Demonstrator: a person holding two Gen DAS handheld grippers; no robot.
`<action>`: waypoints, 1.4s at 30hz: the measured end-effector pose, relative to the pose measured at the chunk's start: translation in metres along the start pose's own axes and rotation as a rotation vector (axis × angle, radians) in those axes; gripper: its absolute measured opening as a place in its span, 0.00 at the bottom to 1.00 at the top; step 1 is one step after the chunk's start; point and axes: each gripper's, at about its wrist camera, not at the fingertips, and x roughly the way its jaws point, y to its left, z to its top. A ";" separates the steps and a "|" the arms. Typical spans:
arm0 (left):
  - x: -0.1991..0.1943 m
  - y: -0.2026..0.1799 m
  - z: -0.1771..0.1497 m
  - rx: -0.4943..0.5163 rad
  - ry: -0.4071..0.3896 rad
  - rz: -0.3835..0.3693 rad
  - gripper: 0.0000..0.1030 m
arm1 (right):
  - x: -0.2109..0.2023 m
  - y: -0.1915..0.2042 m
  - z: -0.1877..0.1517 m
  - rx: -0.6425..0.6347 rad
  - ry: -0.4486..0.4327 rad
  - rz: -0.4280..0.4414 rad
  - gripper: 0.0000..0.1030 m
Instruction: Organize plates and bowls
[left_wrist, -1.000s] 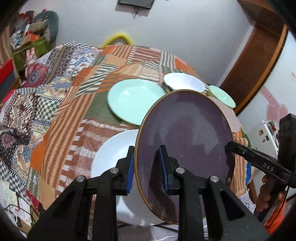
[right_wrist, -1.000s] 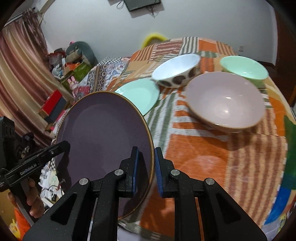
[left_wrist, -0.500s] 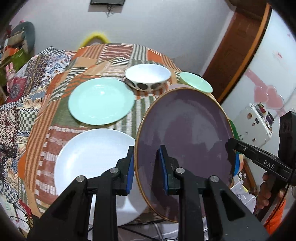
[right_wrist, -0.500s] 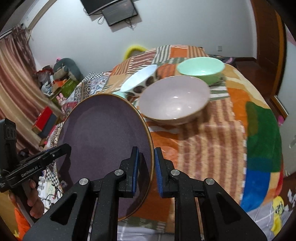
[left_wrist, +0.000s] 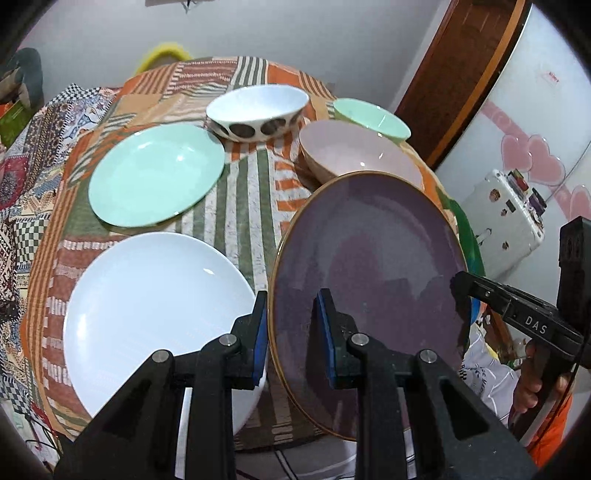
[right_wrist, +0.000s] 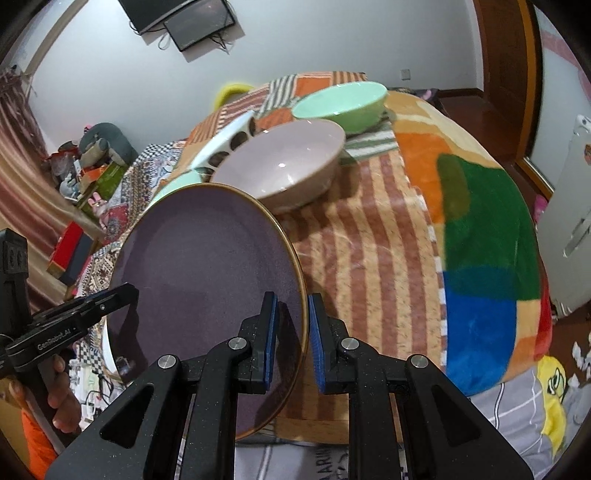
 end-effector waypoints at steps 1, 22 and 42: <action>0.004 0.000 0.000 -0.002 0.009 -0.003 0.24 | 0.001 -0.002 -0.001 0.003 0.004 -0.001 0.15; 0.054 0.000 0.006 0.004 0.113 0.000 0.25 | 0.024 -0.024 -0.002 0.050 0.079 -0.034 0.16; 0.036 -0.007 0.014 0.033 0.076 0.053 0.26 | 0.017 -0.023 0.003 0.023 0.076 -0.044 0.18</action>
